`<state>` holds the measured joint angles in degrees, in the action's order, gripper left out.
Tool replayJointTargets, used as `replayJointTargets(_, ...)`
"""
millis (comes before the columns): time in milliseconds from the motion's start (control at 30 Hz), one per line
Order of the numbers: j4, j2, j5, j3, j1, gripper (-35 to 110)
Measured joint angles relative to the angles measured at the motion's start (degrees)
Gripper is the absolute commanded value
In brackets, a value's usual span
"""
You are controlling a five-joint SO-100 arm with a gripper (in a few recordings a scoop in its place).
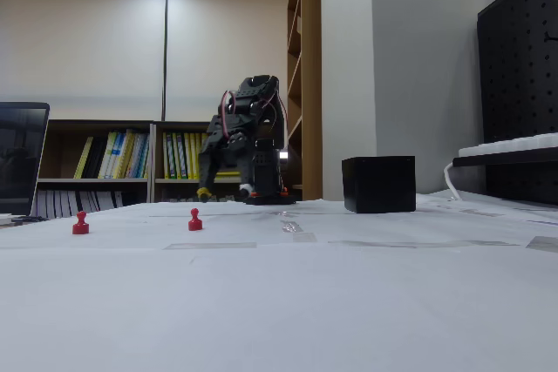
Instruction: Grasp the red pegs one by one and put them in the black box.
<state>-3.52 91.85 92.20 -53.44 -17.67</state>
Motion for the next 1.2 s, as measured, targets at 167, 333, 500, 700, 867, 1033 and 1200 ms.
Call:
replayJointTargets(167,10.72,7.91,-1.05,-1.23,0.26,26)
replayJointTargets(333,17.40,13.71,-1.93,-4.04,0.79,26)
replayJointTargets(500,22.32,17.84,-2.99,-6.94,2.02,26)
replayJointTargets(700,27.60,21.62,-3.96,-8.61,3.08,26)
replayJointTargets(867,29.44,23.20,-4.04,-9.67,3.08,26)
replayJointTargets(1033,31.20,25.75,-4.04,-11.87,3.08,26)
replayJointTargets(1200,31.73,28.04,-4.04,-14.77,3.08,26)
